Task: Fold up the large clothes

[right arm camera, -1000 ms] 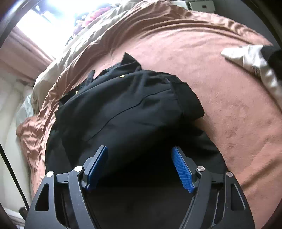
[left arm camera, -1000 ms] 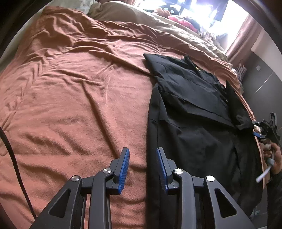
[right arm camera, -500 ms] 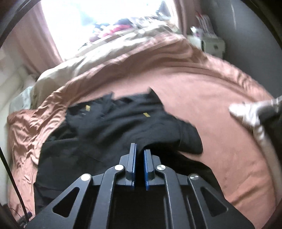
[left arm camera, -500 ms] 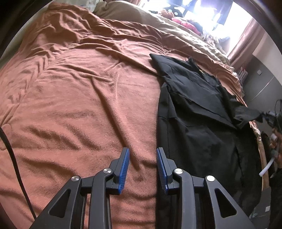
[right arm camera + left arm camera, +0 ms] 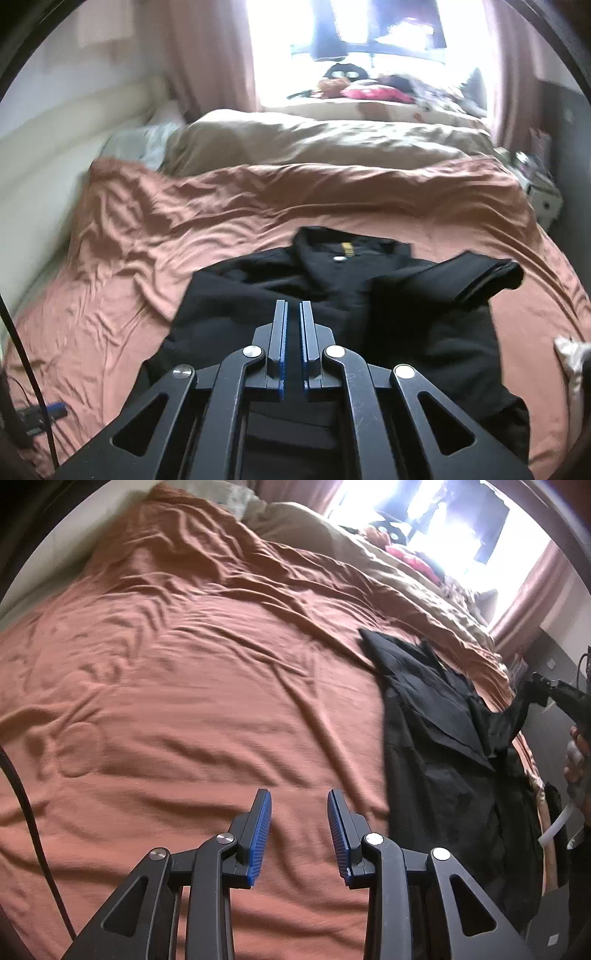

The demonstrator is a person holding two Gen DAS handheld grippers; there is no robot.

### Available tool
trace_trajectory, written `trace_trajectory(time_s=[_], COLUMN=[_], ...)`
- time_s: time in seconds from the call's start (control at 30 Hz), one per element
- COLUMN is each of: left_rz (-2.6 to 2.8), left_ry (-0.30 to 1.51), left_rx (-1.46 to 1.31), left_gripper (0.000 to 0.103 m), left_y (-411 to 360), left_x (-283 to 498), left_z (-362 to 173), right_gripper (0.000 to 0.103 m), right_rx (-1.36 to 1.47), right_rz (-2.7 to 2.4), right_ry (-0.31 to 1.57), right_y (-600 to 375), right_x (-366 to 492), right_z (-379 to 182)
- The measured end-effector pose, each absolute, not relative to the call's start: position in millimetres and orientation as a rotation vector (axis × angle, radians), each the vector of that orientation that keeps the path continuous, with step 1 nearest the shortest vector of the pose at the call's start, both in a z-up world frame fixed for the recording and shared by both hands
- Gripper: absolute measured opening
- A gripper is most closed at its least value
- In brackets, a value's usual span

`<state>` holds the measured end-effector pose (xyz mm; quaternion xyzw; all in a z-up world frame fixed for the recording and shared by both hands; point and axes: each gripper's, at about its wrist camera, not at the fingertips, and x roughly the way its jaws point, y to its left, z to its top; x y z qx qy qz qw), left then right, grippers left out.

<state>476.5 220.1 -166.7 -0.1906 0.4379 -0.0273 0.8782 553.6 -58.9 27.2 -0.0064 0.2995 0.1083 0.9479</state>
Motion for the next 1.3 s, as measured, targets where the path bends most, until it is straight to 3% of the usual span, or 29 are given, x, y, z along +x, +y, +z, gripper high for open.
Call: trace_trajectory(time_s=[0.2, 0.5, 0.53, 0.57, 0.63, 0.87, 1.2, 1.23, 1.3], left_rz=[-0.009, 0.019, 0.018, 0.013, 0.006, 0.003, -0.033, -0.043, -0.066], left_ry=[0.909, 0.92, 0.922, 0.923, 0.925, 0.945, 0.967, 0.97, 0.971], left_rx=[-0.421, -0.439, -0.439, -0.438, -0.437, -0.441, -0.456, -0.457, -0.453], left_gripper=[0.034, 0.034, 0.034, 0.034, 0.034, 0.034, 0.034, 0.034, 0.034], left_y=[256, 276, 275, 274, 271, 261, 223, 217, 207], left_x=[460, 451, 451, 453, 455, 463, 483, 486, 492], left_z=[-168, -178, -180, -181, -184, -193, -199, -199, -198], right_gripper=[0.002, 0.006, 0.018, 0.047, 0.071, 0.071, 0.071, 0.068, 0.038], right_rx=[-0.133, -0.099, -0.09, -0.088, -0.097, -0.129, -0.153, -0.168, -0.21], right_rz=[0.313, 0.239, 0.232, 0.21, 0.15, -0.027, -0.143, -0.152, -0.179], right_ry=[0.658, 0.854, 0.864, 0.869, 0.844, 0.857, 0.967, 0.98, 1.008], right_y=[8, 4, 1, -8, -26, -76, -101, -100, -101], right_x=[561, 608, 613, 615, 616, 634, 711, 718, 729], right_z=[1, -33, -32, -31, -23, -4, -32, -38, -50])
